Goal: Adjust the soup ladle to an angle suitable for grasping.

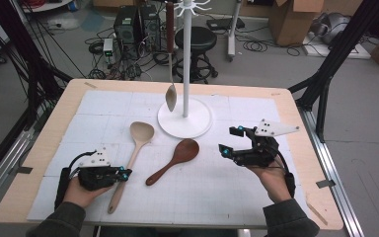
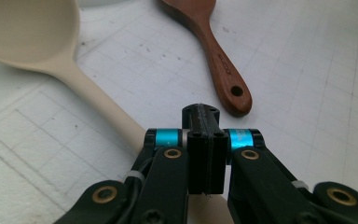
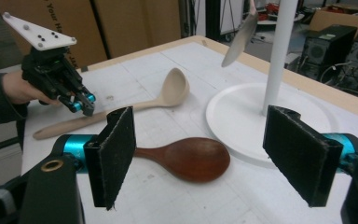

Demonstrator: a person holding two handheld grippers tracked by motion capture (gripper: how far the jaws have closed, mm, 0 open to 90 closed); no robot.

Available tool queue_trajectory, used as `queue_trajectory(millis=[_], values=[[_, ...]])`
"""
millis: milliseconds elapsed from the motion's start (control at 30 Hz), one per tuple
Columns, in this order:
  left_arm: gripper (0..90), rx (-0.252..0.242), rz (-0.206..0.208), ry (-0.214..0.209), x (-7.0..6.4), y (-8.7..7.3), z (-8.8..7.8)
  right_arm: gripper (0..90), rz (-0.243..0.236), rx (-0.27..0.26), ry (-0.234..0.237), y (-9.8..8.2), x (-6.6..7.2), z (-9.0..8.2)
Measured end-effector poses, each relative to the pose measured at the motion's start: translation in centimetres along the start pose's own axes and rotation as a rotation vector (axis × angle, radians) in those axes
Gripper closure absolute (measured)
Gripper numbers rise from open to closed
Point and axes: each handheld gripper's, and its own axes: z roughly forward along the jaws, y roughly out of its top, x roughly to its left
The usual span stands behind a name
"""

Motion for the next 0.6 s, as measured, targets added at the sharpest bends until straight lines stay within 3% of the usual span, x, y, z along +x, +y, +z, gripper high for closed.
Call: queue_trajectory(millis=[233, 400, 600], values=[[89.4, 0.052, 0.01, -0.032, -0.38, -0.28, 0.69, 24.6, 0.011, 0.007, -0.005, -0.57, -0.21, 0.07], [89.4, 0.098, 0.029, -0.021, -0.64, -0.53, 0.88, 24.6, 0.003, 0.018, -0.002, -0.57, -0.13, 0.37], [89.5, 0.11, 0.035, -0.014, -0.67, -0.59, 1.02, 24.6, 0.002, 0.018, -0.003, -0.56, -0.11, 0.44]])
